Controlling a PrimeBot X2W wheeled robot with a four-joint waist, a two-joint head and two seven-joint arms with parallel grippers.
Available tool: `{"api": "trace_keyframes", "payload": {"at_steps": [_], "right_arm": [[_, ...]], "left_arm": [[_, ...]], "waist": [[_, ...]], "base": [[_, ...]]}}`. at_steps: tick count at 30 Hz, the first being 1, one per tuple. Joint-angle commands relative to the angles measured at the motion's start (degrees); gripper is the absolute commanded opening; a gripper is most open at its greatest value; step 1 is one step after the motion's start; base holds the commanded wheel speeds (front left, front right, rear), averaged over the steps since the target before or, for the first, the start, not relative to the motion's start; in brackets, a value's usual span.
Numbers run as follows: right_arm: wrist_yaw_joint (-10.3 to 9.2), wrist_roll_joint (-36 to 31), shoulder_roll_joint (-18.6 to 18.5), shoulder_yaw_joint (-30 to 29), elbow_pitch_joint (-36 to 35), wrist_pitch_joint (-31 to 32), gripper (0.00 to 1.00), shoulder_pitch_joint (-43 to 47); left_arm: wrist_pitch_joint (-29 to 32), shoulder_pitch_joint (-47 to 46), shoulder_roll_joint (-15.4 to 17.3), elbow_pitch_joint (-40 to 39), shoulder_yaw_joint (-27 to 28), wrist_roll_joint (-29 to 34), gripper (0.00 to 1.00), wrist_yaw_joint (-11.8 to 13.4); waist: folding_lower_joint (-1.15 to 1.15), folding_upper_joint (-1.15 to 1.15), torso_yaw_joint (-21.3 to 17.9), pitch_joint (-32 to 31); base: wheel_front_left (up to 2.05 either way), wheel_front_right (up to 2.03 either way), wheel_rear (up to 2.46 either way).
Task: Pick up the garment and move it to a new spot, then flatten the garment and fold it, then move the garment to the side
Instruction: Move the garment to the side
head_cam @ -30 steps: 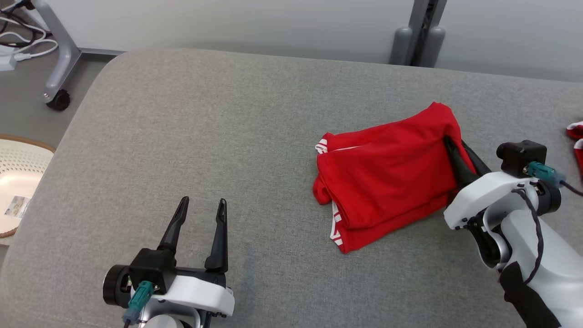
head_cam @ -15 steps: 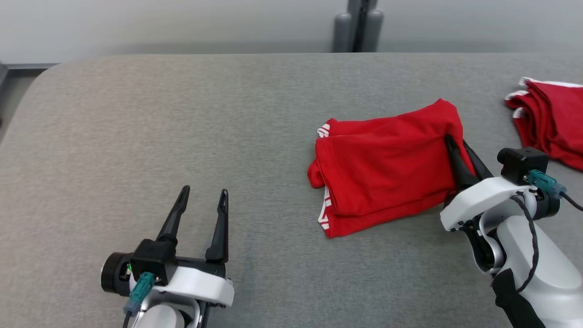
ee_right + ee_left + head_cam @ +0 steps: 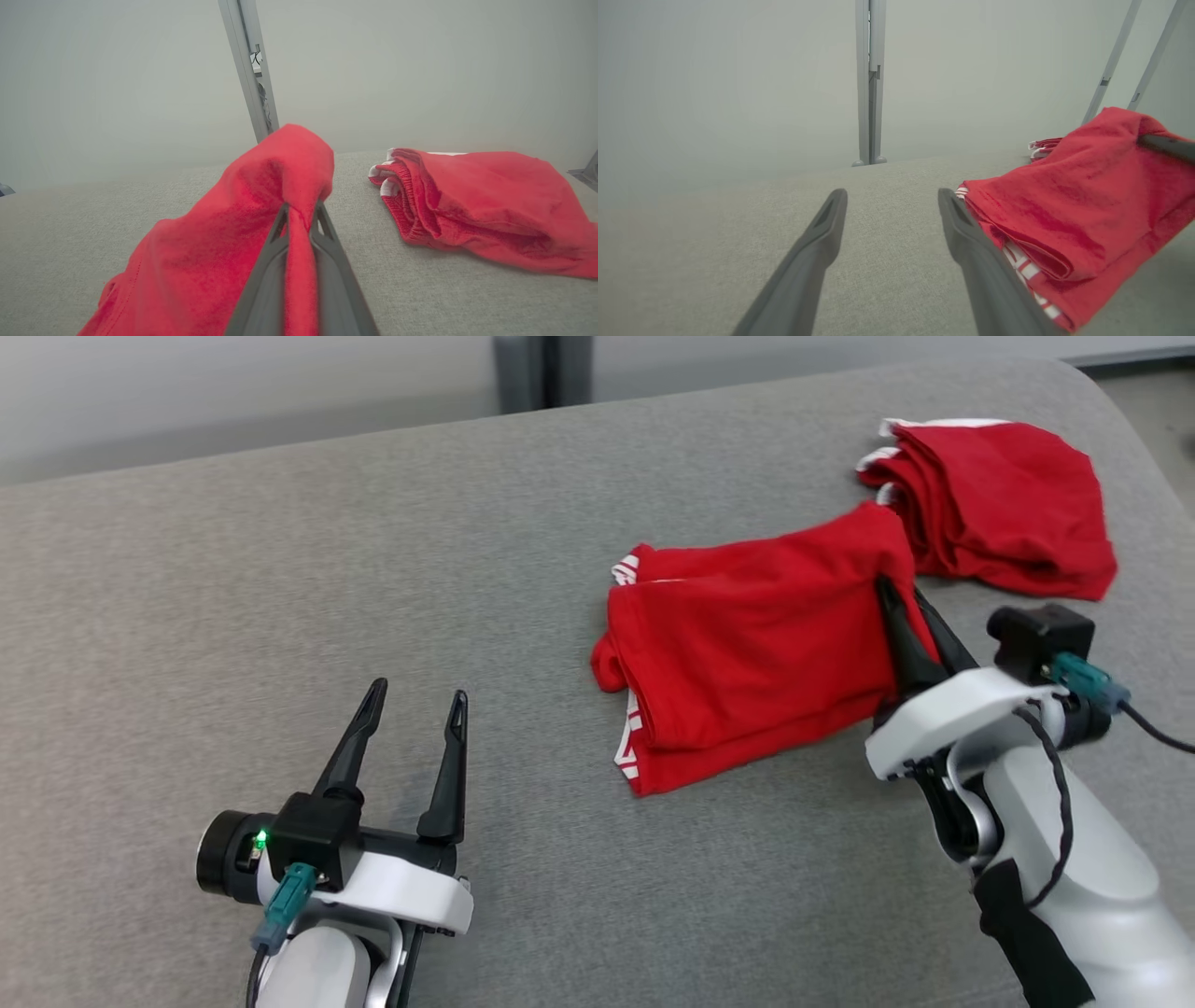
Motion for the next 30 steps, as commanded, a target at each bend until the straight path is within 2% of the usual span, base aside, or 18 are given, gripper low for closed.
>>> {"api": "trace_keyframes", "payload": {"at_steps": [1, 8, 12, 18, 23, 30], "right_arm": [[0.00, 0.09, -0.33, 0.60, 0.34, -0.32, 0.00, -1.73], [0.00, -1.25, -1.71, 3.50, 1.93, -0.33, 0.00, -9.29], [0.00, -0.85, -3.70, 2.53, 1.97, -0.32, 0.00, -14.04], [0.00, -1.61, -8.35, -0.45, 1.46, -0.33, 0.00, -19.02], [0.00, -2.08, -12.75, -5.50, 0.73, -0.33, 0.00, -21.24], [0.00, -3.71, -15.31, -11.47, -0.15, -0.32, 0.00, -22.13]], "left_arm": [[-0.20, -1.37, 0.44, 0.12, 0.14, 0.61, 1.00, -0.38], [-0.20, -3.45, 0.97, 0.49, -0.39, 1.98, 1.00, -0.99], [-0.20, -5.09, 1.41, 0.75, -0.85, 2.94, 1.00, -1.31], [-0.20, -8.09, 1.56, 0.13, -1.57, 4.24, 1.00, -1.38], [-0.20, -9.88, 1.91, -0.40, -1.93, 4.87, 1.00, -1.07], [-0.05, -10.92, 2.80, -0.20, -2.12, 5.41, 1.00, -0.86]], "waist": [[0.00, 0.00, -2.21, 1.41], [0.00, 0.00, -3.62, 4.82], [0.00, 0.00, -3.10, 7.72], [0.00, 0.00, -1.50, 12.34], [0.00, 0.00, -0.39, 16.19], [0.00, 0.00, 0.08, 19.03]], "base": [[0.00, 0.00, 0.00], [0.00, 0.00, 0.00], [0.00, 0.00, 0.00], [0.00, 0.00, 0.00], [0.00, 0.00, 0.00], [0.00, 0.00, 0.00]]}}
